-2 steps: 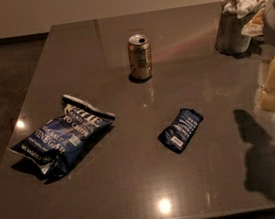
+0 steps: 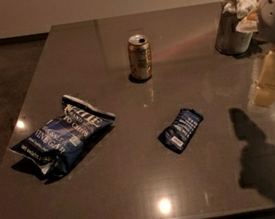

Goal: Move blue chip bag near rxbar blueberry

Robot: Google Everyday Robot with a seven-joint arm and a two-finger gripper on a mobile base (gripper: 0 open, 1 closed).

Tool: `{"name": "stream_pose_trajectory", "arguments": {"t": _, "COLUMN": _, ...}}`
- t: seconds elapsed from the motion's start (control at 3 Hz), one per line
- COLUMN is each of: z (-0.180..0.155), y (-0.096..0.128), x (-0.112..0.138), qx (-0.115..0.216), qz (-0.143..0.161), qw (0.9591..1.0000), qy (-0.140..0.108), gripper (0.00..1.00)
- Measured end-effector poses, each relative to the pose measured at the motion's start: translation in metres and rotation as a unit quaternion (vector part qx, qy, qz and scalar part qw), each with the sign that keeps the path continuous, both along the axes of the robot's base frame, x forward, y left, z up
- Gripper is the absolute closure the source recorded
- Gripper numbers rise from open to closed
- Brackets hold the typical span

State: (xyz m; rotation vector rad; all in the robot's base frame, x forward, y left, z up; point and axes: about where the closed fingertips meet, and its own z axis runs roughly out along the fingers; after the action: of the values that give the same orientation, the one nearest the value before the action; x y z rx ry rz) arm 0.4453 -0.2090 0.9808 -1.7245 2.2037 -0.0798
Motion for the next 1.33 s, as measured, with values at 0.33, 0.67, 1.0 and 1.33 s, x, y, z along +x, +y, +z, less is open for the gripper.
{"name": "stream_pose_trajectory", "arguments": {"t": 0.33, "z": 0.006, "y": 0.037, "x": 0.013, "qx": 0.022, "qz": 0.043, "qw": 0.9988, "qy": -0.012, "gripper": 0.0}}
{"name": "stream_pose_trajectory", "arguments": {"t": 0.67, "z": 0.003, "y": 0.088, "x": 0.025, "qx": 0.045, "qz": 0.097, "qw": 0.9942, "qy": -0.013, "gripper": 0.0}}
{"name": "stream_pose_trajectory", "arguments": {"t": 1.0, "z": -0.007, "y": 0.138, "x": 0.032, "qx": 0.06, "qz": 0.146, "qw": 0.9875, "qy": -0.002, "gripper": 0.0}}
{"name": "stream_pose_trajectory", "arguments": {"t": 1.33, "z": -0.023, "y": 0.186, "x": 0.039, "qx": 0.066, "qz": 0.182, "qw": 0.981, "qy": 0.012, "gripper": 0.0}}
